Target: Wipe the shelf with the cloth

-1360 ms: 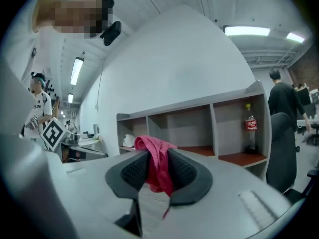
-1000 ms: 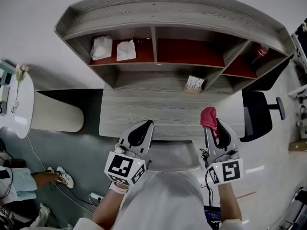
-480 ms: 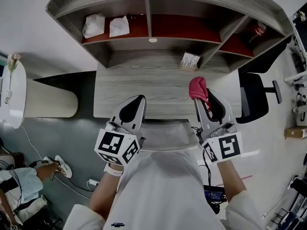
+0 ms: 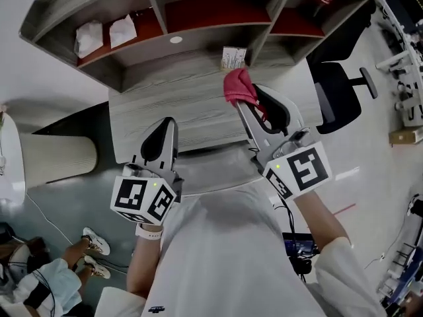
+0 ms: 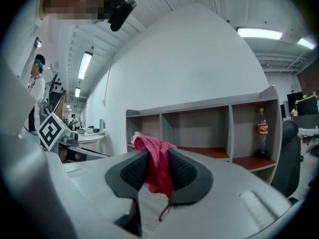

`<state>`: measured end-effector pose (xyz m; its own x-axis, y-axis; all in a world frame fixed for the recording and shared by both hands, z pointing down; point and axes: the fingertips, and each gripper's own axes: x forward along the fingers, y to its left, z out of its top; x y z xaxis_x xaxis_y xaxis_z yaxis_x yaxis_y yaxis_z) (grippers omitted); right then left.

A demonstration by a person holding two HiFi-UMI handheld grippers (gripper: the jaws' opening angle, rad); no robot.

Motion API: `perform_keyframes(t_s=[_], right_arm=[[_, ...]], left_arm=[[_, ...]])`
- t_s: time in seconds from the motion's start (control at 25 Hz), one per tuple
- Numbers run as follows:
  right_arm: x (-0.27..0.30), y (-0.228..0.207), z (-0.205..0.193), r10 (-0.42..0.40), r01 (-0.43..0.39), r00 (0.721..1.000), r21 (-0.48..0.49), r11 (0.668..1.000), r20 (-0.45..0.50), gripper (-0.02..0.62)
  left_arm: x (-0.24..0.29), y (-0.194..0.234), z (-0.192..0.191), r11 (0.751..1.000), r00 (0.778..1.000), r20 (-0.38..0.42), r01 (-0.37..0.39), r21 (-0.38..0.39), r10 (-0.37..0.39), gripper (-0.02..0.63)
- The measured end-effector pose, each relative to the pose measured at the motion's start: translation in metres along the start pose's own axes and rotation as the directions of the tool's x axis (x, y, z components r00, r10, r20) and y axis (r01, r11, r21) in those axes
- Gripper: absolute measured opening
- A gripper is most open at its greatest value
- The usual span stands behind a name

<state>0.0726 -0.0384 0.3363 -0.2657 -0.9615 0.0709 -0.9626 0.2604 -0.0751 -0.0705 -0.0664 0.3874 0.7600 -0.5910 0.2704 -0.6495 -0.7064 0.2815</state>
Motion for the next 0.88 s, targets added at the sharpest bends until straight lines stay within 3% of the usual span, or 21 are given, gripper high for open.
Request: perform_keyframes(t_s=[0.4, 0.88], right_arm=[[-0.011, -0.016, -0.01, -0.042, 0.041, 0.999, -0.063, 0.997, -0.008, 0.115], [-0.012, -0.01, -0.027, -0.04, 0.04, 0.999, -0.017, 0.999, -0.033, 0.115]], left_arm=[[0.004, 0.002, 0.004, 1.0, 1.0, -0.01, -0.006, 0.024, 0.006, 0.006], [0.003, 0.0, 0.002, 1.0, 0.999, -0.031, -0.01, 0.026, 0.011, 0.006]])
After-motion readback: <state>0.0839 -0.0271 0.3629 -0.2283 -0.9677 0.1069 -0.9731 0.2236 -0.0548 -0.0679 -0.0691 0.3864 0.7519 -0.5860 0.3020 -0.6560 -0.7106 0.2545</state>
